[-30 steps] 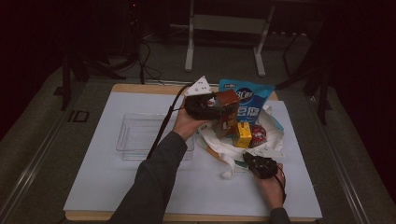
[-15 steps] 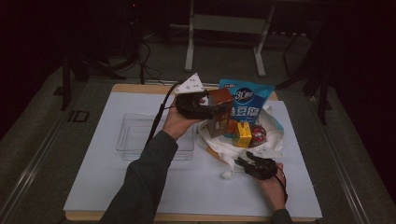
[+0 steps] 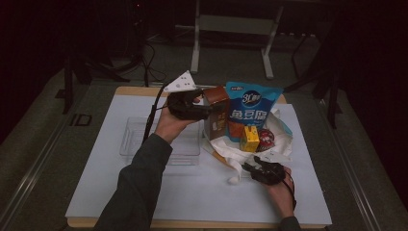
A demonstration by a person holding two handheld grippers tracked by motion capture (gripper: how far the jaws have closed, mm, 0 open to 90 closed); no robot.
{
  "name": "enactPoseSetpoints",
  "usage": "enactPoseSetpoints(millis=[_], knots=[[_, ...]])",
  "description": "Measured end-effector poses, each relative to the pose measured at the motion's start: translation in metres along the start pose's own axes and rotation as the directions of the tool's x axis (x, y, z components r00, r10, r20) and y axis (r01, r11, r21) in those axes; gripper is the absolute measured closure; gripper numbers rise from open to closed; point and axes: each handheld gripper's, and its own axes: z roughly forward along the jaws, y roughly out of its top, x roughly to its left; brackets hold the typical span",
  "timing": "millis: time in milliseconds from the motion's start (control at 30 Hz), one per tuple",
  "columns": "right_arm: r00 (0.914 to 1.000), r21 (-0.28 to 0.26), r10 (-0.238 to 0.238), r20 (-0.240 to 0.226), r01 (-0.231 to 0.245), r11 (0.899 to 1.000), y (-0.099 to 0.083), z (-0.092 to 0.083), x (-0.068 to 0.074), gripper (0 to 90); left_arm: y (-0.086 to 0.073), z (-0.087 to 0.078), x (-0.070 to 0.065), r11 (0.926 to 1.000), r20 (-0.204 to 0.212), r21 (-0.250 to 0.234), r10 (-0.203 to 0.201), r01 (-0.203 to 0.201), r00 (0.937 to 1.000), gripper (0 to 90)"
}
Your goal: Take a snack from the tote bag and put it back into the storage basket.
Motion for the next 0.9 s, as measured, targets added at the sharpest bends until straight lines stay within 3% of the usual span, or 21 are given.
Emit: enactPoseSetpoints(millis=[600, 900], knots=[[0.9998, -0.004, -0.016, 0.011, 0.016, 1.000, -0.001, 0.000, 0.002, 48.2, 0.002, -0.042, 0.014, 0.9996, -0.046, -0.013, -0.025, 0.024, 0.9986, 42.2], [0.9998, -0.005, -0.021, -0.008, 0.021, 1.000, -0.001, 0.000, 0.001, 42.1, 0.001, -0.057, 0.020, 0.9990, -0.060, -0.025, -0.039, 0.038, 0.9974, 42.2]])
